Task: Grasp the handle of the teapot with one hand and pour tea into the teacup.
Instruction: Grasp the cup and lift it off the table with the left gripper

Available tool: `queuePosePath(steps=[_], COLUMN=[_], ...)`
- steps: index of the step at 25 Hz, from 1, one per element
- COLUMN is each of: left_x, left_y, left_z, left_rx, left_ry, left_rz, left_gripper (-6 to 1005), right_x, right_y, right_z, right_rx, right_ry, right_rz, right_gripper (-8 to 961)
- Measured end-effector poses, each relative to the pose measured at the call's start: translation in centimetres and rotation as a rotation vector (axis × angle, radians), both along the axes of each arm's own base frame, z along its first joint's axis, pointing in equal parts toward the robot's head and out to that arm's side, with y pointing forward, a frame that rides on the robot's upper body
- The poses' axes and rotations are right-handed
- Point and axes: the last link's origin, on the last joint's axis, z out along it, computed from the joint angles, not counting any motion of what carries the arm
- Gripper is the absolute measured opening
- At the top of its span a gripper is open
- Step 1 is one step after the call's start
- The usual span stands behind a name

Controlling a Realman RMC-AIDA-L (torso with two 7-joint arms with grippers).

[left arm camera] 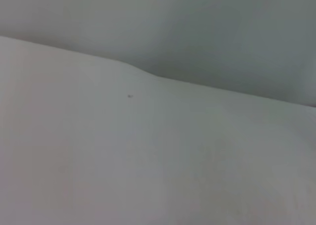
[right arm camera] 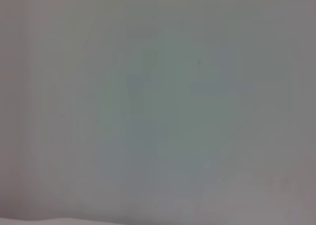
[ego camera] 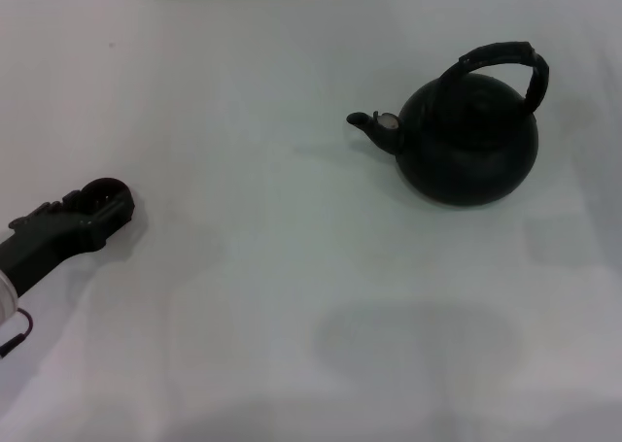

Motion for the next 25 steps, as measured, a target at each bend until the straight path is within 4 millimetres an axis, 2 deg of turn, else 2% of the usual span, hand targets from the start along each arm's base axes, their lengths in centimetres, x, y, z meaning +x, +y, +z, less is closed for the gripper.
queuePosePath(steps=[2,8,13,19,24,25], left_x=[0.0,0.1,1.3,1.9,2.0,2.0], left_y=[0.0,0.2,0.8,1.3,1.3,1.3], left_z=[-0.1,-0.1,0.2,0.5,0.5,0.5], left_rx=[-0.005,-0.018,-0.046,-0.052,-0.053,-0.053], left_ry=[0.0,0.011,0.025,0.018,0.017,0.016], left_rz=[0.002,-0.001,-0.079,-0.115,-0.115,-0.115], left_gripper=[690,689,688,632,487,487], right_x=[0.0,0.0,0.1,0.1,0.2,0.2], right_y=[0.0,0.0,0.0,0.0,-0.1,-0.1], right_z=[0.0,0.1,0.1,0.1,0.1,0.1], right_rx=[0.0,0.002,0.002,0.001,0.002,0.002], right_ry=[-0.001,-0.002,-0.005,-0.007,-0.007,-0.007], right_rz=[0.0,-0.001,-0.003,-0.007,-0.01,-0.009], right_gripper=[841,841,840,840,841,841])
